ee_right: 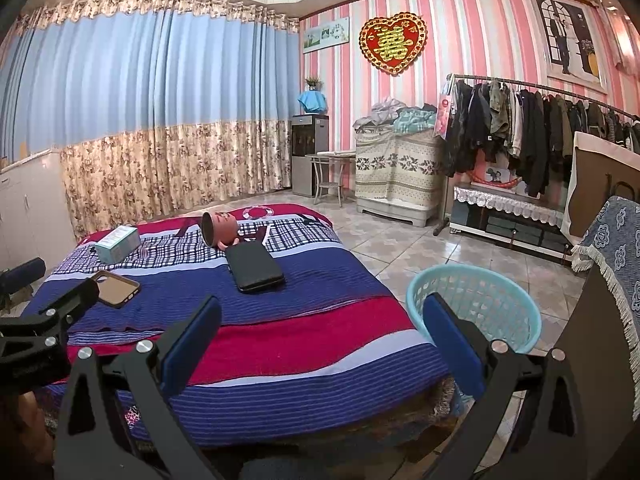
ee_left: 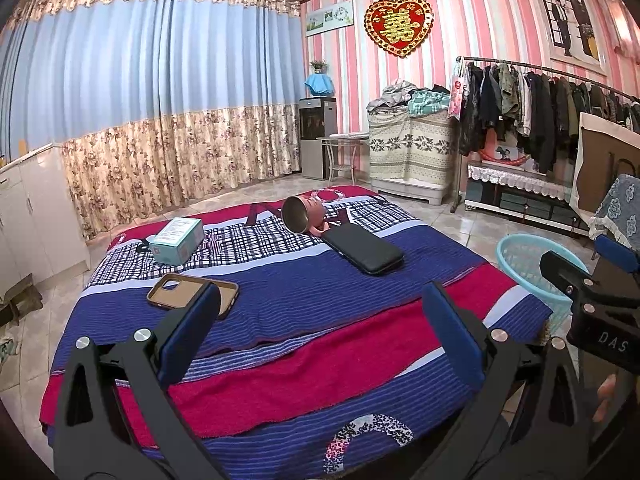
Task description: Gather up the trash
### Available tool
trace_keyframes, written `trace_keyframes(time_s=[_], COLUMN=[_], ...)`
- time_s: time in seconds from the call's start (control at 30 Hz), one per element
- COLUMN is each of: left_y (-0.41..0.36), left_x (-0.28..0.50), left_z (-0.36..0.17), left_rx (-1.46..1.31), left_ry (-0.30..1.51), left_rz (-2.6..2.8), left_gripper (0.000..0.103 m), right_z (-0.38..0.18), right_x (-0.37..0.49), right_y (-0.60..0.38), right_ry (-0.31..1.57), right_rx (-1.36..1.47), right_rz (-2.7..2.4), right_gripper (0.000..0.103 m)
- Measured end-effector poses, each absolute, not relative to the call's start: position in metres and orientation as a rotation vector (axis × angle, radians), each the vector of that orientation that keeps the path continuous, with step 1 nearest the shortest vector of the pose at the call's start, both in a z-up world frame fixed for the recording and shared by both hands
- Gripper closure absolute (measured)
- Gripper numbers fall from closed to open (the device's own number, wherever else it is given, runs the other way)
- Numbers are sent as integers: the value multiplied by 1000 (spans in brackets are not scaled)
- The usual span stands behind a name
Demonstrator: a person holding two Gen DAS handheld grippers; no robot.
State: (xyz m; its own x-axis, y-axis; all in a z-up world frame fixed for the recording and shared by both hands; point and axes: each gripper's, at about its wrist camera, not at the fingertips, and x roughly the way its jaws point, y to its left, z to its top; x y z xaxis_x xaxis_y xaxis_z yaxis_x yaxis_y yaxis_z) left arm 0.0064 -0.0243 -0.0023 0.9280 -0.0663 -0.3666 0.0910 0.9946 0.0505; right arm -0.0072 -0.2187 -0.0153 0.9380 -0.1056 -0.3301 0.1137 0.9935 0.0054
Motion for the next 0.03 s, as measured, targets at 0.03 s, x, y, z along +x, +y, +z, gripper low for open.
trace_keyframes(time_s=[0.03], left_y=[-24], left_x=[6], left_z=[-2], left_rx=[66], left_ry=[374], left_rz=[-81], left_gripper=[5], right_z=[-15], right_x=[-7], right_y=[-219], right_ry=[337], right_rx=[26], right_rz=[-112], right_gripper=[5])
